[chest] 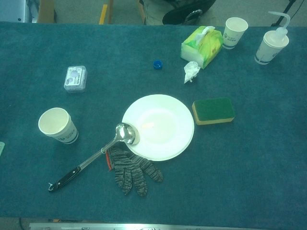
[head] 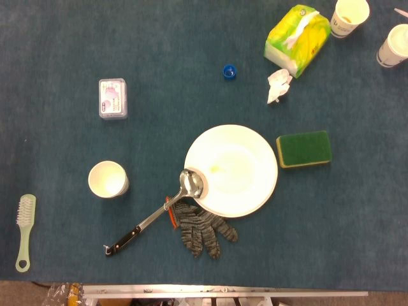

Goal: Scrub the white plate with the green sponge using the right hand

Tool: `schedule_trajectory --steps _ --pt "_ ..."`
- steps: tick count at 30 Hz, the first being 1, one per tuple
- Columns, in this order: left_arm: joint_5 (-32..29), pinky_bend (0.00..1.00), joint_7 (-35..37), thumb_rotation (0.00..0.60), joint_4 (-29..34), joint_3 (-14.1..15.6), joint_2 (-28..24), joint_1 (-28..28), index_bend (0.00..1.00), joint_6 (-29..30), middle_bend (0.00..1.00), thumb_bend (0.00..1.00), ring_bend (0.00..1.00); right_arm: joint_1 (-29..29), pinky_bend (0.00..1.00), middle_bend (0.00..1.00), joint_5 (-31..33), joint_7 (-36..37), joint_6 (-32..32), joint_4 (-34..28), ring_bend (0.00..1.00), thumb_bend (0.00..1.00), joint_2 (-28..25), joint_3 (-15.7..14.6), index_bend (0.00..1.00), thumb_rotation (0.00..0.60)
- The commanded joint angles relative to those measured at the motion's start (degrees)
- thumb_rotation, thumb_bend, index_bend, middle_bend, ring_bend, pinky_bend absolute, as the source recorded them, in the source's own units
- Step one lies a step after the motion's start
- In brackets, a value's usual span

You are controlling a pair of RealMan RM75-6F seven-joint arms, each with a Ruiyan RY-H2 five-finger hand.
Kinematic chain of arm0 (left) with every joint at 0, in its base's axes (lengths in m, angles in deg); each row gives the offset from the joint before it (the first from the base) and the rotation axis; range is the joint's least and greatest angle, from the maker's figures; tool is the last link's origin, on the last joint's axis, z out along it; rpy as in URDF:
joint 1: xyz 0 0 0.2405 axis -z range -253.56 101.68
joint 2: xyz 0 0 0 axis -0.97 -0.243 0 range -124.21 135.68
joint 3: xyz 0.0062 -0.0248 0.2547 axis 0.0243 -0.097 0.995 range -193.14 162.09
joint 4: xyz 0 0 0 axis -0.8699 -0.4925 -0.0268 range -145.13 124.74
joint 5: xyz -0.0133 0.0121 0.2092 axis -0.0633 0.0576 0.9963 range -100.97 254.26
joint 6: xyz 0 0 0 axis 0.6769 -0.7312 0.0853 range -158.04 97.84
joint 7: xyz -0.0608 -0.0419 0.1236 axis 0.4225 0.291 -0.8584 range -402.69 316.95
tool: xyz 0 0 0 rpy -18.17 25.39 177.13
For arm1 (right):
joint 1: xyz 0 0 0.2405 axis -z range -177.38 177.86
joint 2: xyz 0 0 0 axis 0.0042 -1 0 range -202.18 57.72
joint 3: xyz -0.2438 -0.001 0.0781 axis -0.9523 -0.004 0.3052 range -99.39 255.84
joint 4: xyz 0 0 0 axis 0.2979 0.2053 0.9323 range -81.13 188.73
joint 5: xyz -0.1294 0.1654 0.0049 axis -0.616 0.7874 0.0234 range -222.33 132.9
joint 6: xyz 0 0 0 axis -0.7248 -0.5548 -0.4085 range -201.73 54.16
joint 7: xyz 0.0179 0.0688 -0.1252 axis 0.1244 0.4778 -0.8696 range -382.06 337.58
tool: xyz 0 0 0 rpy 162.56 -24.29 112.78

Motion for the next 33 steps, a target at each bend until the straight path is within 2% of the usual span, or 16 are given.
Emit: schedule_trajectory --steps 1,9,19,33 --pt "0.2 0.24 0.4 0.6 -0.2 0.0 -0.1 0.1 0.35 0.0 0.35 0.52 0.25 -2.0 0.48 0.34 1.9 -3.5 3.2 -2.5 0.3 0.0 -0.2 0.6 0.41 0.6" --pt "0.4 0.24 2.5 0.6 -1.3 0.1 -0.4 -0.2 0.35 0.3 0.34 0.52 0.25 -6.9 0.43 0.31 8.3 -11.1 11.1 -5.3 0.19 0.0 0.8 1.8 0.41 0.583" --pt "0.4 0.23 5.1 0.6 -3.4 0.5 0.2 -0.6 0.35 0.2 0.34 0.52 0.25 -12.8 0.37 0.3 13.4 -18.4 17.8 -5.9 0.17 0.0 4.4 2.2 0.41 0.584" --pt "0.8 0.23 9.0 0.6 -6.5 1.0 1.1 -1.0 0.35 0.1 0.34 0.52 0.25 -19.3 0.36 0.3 23.8 -31.1 21.7 -5.1 0.17 0.0 11.6 1.1 0.41 0.584"
